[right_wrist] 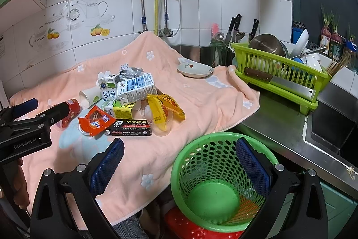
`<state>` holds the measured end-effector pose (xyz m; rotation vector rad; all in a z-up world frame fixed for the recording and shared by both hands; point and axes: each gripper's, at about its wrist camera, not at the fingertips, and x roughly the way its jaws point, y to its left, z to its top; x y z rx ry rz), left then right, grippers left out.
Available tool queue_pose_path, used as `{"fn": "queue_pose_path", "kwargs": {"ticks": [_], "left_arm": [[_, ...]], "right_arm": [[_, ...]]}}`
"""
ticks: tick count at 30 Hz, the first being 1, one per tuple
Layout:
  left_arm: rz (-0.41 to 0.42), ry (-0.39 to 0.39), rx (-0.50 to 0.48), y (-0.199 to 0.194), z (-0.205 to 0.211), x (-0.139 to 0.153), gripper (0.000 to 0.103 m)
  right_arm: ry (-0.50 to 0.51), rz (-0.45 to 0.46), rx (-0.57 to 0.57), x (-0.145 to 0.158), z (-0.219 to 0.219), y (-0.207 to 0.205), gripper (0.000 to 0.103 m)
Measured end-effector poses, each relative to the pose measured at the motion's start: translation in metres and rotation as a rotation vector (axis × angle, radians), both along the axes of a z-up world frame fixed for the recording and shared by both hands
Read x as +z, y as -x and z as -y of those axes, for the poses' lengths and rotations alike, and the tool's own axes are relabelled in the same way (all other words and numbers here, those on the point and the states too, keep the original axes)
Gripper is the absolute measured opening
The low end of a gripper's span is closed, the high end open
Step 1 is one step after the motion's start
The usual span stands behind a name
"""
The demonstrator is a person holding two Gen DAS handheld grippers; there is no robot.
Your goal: Collect trash
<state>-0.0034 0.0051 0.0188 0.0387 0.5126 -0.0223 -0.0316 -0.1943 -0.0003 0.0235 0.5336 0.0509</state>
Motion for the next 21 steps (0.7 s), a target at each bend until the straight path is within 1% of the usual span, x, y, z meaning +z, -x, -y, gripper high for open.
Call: {"fn": "queue_pose_path", "kwargs": {"ticks": [6,8,21], "left_arm": [[0.002,-0.002,0.003,-0.0041,-0.0013,0.0011,0.098],[0.005,-0.004,0.001,0.0030,0.0008,-0.0011,0.098],[0.001,0.001,0.002,0.0028,-0.0036,-0.0023,0.098]], "right_arm": [[0.002,0.003,0.000,0.0002,-0.0004,-0.0005,0.097],[0.003,0.002,-0.001,0.0002,-0.0006,-0.0004,0.097],[0.001,-0.001,0.000,-0.0014,-0.0020,-0.0004,0.097]]}}
